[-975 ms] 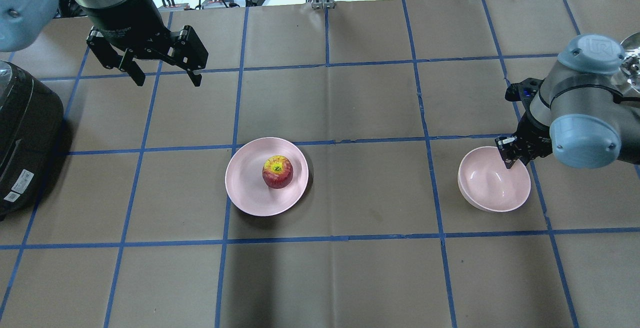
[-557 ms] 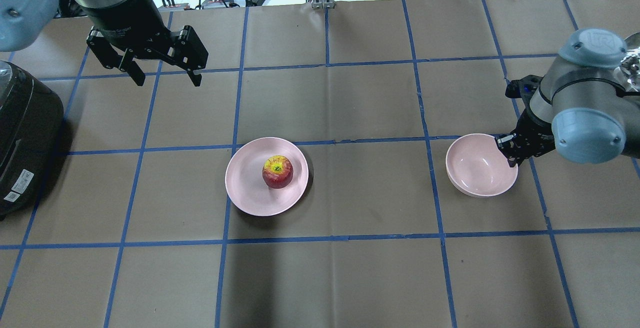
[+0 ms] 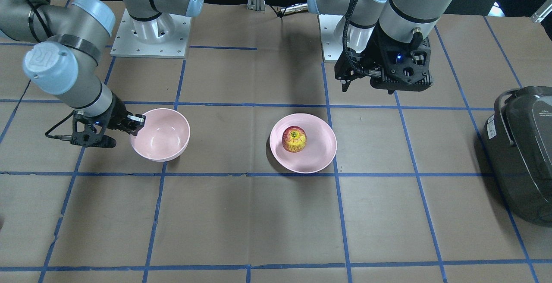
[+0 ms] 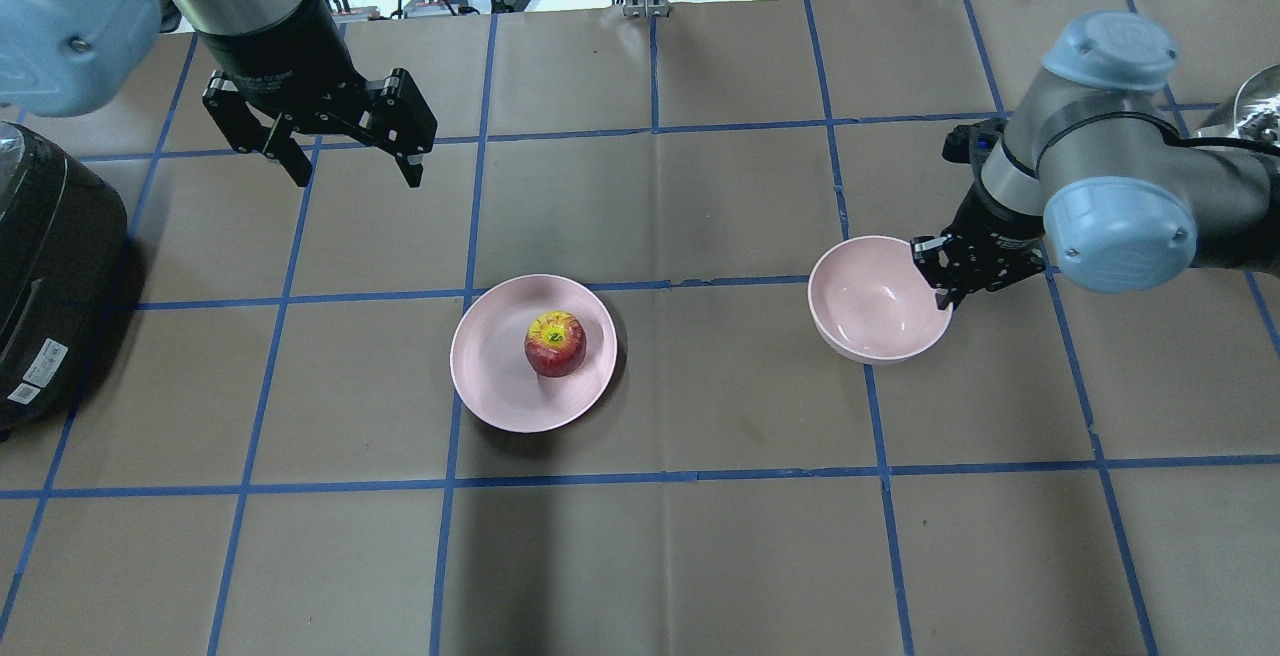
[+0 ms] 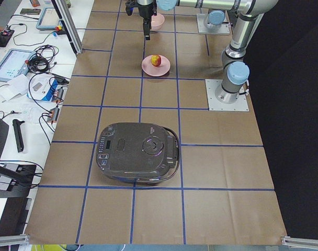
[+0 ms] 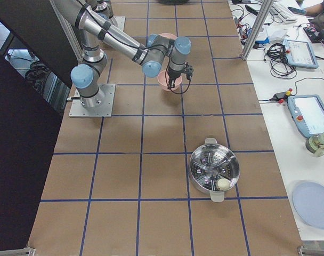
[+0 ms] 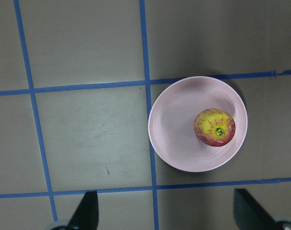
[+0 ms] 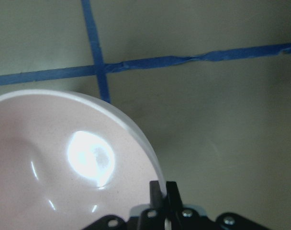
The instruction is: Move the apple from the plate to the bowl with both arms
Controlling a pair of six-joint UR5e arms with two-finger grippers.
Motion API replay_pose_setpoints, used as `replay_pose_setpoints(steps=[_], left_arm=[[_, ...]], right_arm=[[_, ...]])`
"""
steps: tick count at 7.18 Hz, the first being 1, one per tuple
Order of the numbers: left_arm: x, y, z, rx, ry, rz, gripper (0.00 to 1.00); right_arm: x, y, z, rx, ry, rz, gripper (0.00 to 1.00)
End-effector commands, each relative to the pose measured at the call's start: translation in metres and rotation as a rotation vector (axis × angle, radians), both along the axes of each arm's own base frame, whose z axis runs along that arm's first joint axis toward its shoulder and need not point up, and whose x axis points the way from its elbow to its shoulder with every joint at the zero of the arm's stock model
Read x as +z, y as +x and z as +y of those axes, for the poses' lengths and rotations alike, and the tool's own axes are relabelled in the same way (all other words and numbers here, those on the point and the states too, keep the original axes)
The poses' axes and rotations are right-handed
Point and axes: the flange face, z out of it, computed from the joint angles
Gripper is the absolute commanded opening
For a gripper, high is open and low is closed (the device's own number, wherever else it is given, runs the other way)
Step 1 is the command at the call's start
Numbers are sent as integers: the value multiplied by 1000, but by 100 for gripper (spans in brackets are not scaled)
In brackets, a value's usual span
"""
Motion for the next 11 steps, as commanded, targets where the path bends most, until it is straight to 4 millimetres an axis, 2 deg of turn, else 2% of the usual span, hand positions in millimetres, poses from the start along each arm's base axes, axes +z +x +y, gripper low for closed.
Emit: replay_pose_setpoints(steps=[1,2,3,4,5,6,7,8,9,11], left_arm=[[-24,-31,6,-18,45,-8,100],[-45,-66,19,13,52,-24,100],[-80,-94,30,-17,15,-22,100],[-130,-103,26,-31,-109,7,100],[-180,-109,33,-47,-171,27,100],[-221,-120,50,-92,-124,17,100],[-244,-151,63,-198,-103,1,100],[-253,-150,60,-335,-110,-59,100],[-261,-148,60,-457,-91,-81,100],[-262,-144,60,-654,-71,-99,100]], right_arm=[[-18,60,9,-24,41,-12,3],[-24,72,10,-28,48,-30,3],[-29,78,10,-50,62,-70,4],[-35,80,10,-57,81,-86,22],[-33,79,9,-114,85,-76,84],[-29,78,6,-154,75,-55,100],[-22,77,3,-151,59,-56,100],[-7,69,-9,-156,30,-48,100],[24,57,-28,-133,-39,30,100],[95,41,-51,-148,-100,65,100]])
